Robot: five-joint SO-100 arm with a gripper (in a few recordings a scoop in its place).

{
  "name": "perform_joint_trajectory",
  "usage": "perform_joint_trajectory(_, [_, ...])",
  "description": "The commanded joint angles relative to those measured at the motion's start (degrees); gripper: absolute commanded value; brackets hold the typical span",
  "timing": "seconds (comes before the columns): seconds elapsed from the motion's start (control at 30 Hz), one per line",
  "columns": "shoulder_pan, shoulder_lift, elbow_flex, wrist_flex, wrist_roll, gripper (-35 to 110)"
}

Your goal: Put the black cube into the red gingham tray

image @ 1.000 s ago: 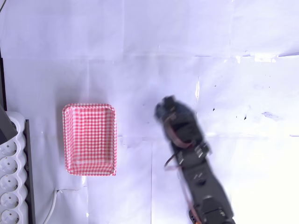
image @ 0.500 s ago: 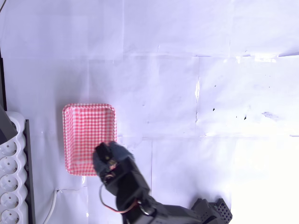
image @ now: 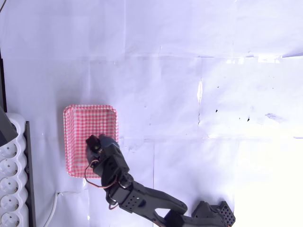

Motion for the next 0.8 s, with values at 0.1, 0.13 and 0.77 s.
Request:
perform_joint_trajectory(0.1, [-1.58,-1.32,9.23,-2.02,0.7,30])
perform_joint_trajectory(0.13, [-1.49,-1.32,9.23,-2.2,0.88,32])
perform_joint_trajectory(0.77, [3.6,-57.74,-16.35,0.09,-2.81,34])
